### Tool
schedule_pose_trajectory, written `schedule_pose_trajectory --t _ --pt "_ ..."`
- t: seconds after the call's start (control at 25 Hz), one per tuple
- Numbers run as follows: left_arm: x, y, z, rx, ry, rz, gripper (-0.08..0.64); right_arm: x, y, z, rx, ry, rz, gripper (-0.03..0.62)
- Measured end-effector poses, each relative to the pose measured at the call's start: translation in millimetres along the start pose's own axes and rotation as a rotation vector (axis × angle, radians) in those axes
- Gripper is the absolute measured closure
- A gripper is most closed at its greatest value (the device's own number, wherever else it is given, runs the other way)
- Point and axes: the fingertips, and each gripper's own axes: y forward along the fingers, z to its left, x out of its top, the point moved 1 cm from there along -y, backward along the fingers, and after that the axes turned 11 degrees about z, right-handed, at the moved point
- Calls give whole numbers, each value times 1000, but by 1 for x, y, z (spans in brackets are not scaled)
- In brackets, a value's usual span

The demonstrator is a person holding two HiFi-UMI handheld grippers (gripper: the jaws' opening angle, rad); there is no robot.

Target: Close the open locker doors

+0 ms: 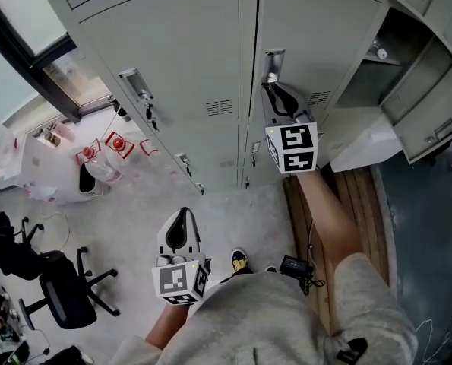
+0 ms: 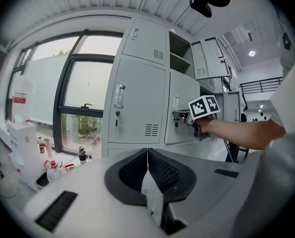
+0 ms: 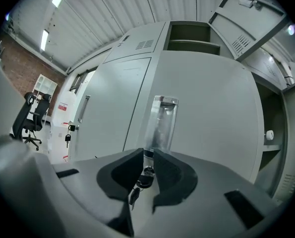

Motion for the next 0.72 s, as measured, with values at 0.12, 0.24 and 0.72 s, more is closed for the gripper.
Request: schedule_pose_trajectory --t 0.12,0.24,0.72 --pt "-1 4 4 3 -11 3 548 0 10 -2 2 16 5 517" --pt "-1 7 6 6 -18 6 548 -1 17 -2 3 11 10 517" --pt "6 18 8 13 -11 10 548 -1 22 -6 -1 -2 7 542"
